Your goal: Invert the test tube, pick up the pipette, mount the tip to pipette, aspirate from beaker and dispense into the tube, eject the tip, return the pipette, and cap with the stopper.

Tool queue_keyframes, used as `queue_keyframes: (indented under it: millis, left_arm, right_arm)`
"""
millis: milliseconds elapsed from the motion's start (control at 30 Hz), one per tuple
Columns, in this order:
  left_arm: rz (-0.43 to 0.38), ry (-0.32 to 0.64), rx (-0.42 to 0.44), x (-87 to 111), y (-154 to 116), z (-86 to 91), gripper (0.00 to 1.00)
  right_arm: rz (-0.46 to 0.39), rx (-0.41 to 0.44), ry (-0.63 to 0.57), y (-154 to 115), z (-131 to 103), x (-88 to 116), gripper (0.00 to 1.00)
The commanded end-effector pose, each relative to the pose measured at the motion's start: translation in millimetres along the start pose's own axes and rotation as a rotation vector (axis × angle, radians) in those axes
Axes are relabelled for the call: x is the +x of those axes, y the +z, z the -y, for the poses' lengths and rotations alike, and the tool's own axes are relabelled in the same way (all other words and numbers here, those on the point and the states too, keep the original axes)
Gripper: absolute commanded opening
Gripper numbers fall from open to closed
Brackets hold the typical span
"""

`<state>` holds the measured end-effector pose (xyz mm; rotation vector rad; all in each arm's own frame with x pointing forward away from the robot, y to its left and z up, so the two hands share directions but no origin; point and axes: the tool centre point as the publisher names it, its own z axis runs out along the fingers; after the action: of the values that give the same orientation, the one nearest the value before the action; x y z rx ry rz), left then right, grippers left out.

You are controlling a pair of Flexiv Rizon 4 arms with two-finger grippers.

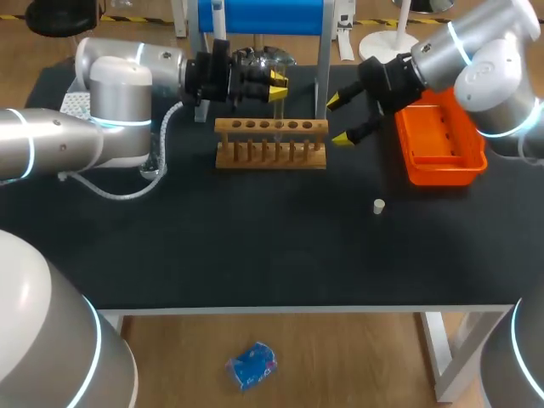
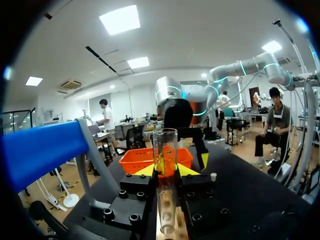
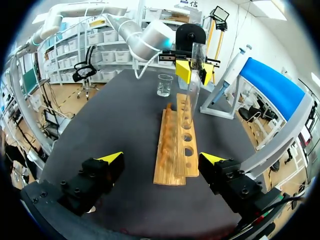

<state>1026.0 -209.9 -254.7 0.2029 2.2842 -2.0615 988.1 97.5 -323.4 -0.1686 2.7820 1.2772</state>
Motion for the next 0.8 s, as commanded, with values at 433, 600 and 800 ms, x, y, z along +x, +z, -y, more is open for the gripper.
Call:
queue_keyframes:
  millis: [433,600,800]
  left_arm:
    - [0.003,-0.010,-0.002,-5.3,-0.5,-15.3,0.00]
    - [0.005,-0.012,-0.005,-5.4,-0.1,-18.4,0.00]
    - [0.003,-0.024,-0.017,-6.3,0.1,-23.6,0.00]
  right_arm:
    - [-0.002,0.000,0.000,0.3,0.5,-0.7,1.00]
    - [-0.002,0.000,0.000,0.3,0.5,-0.7,1.00]
    - [-0.002,0.000,0.000,0.3,0.5,-0.7,1.00]
